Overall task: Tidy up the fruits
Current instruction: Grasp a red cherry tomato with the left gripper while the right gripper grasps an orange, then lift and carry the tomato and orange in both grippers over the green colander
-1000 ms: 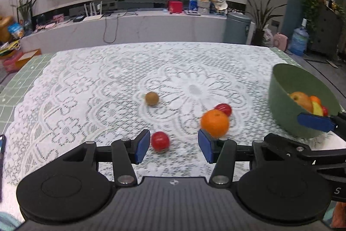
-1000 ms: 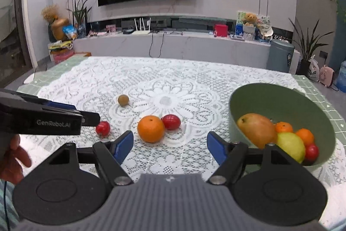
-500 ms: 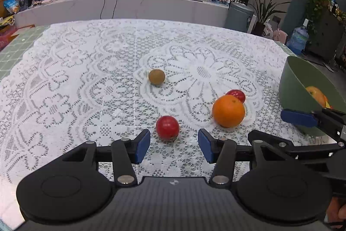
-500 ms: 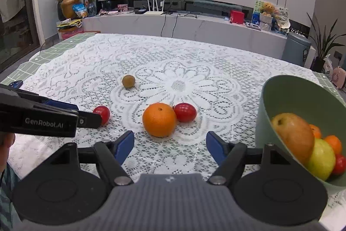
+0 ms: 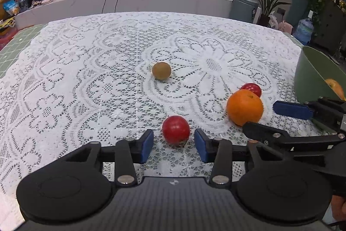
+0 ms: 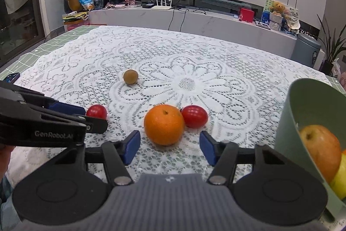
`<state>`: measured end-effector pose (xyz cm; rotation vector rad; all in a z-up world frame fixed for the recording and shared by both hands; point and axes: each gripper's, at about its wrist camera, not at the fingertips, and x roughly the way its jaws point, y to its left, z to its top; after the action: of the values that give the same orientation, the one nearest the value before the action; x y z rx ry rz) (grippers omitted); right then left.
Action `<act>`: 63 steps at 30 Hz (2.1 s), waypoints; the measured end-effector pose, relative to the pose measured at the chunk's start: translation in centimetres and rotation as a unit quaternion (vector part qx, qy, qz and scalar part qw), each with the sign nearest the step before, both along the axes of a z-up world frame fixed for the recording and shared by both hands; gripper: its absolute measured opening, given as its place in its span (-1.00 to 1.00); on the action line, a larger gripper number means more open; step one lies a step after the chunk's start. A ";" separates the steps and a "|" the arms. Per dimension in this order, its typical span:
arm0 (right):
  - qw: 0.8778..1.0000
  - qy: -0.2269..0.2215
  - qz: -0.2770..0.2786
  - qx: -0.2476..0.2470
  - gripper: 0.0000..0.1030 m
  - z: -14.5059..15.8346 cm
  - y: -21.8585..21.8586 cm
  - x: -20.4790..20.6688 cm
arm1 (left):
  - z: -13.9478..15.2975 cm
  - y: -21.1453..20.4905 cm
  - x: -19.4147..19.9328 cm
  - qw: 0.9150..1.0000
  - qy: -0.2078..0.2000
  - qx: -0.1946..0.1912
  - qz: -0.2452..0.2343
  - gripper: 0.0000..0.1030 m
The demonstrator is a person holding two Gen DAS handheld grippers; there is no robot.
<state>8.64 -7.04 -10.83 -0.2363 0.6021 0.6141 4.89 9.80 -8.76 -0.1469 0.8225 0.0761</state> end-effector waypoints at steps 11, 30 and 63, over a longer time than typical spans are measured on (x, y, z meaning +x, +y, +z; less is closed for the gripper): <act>1.000 0.017 0.002 0.017 -0.01 -0.6 1.0 1.8 | 0.0 0.1 0.7 1.000 0.000 -0.010 0.001 -0.34; 0.999 0.027 0.012 0.028 -0.14 0.6 0.6 0.7 | 0.8 -0.6 0.5 1.000 0.006 -0.006 -0.002 -0.40; 0.998 -0.033 -0.024 0.054 -0.15 6.1 -8.8 -7.1 | 8.9 -7.9 -3.8 0.994 -0.078 -0.001 -0.078 -0.40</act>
<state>1.55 -15.79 -4.76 -0.1405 0.5077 0.5891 1.08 1.88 0.15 -0.0897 0.6760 -0.0824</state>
